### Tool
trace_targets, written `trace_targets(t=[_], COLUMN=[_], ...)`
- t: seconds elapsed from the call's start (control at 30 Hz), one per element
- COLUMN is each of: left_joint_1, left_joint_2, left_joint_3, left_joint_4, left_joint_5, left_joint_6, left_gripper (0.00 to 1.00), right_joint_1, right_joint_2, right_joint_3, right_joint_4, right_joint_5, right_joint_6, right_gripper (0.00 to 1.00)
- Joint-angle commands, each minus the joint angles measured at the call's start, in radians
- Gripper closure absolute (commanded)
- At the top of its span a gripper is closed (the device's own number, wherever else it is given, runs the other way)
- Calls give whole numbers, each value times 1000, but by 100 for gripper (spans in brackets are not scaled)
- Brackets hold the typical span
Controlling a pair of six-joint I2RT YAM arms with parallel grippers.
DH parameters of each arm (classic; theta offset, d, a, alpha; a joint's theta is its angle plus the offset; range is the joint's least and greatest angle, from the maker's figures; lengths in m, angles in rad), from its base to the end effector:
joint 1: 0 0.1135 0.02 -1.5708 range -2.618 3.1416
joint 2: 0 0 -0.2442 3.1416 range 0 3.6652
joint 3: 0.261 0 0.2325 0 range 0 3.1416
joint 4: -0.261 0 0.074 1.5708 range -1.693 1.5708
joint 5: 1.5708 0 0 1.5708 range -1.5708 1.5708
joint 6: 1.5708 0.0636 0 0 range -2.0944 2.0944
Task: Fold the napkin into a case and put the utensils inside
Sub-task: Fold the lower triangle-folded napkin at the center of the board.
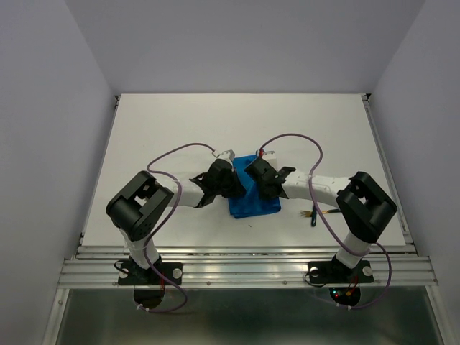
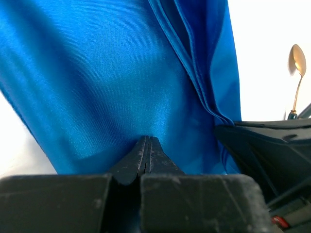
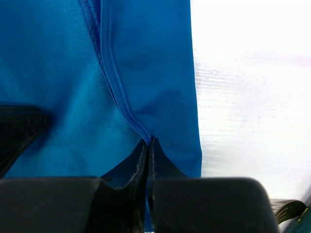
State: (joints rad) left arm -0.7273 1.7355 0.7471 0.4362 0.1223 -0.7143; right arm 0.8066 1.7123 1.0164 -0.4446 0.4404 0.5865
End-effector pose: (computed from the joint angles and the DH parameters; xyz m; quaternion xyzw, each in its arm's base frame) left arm 0.2566 -0.2388 0.1279 0.0355 0.8712 -0.3613 0.3304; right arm 0.2411 0.2124 0.1378 -0.0583 0.9527 -0.0300 0.2967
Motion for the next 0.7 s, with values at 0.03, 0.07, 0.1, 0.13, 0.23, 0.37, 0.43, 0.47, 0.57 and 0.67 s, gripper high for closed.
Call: trace_targets(t=[0.03,0.07,0.1,0.13,0.23,0.37,0.43,0.47,0.57,0.67], left_joint_1=[-4,-4,-6,-4,-6,-17,-32,-34,-41,-44], left_joint_2=[-34,-33,-33,-31,-33,-40,-42,-42,-41,-40], left_joint_3=[6,9,9,6,1,-8,-9,-11,-14,-14], left_joint_4=[-73,-74,-76,-76,-76,-70,-65,-65,-56,-54], left_joint_5=[-62,-59,-61,-61,-53,-44,-46,-47,-41,-36], left_joint_6=[15,15,12,12,13,0,-7,-16,-24,-24], left_gripper=[100,100,100,100,100,100,100,100,100,100], right_joint_1=[9,9,9,9,9,9,9,9,9,9], right_joint_2=[-45,-46,-46,-48,-77,-86,-71,-65,-39,-17], right_joint_3=[-10,-10,-10,-9,-15,-9,-1,4,25,42], right_joint_4=[-37,-36,-43,-49,-54,-49,-40,-36,-23,-16], right_joint_5=[-19,-22,-20,-20,-20,-17,0,6,15,20], right_joint_6=[-33,-31,-28,-25,-17,1,27,39,58,78], right_gripper=[99,99,99,99,99,99,99,99,99,99])
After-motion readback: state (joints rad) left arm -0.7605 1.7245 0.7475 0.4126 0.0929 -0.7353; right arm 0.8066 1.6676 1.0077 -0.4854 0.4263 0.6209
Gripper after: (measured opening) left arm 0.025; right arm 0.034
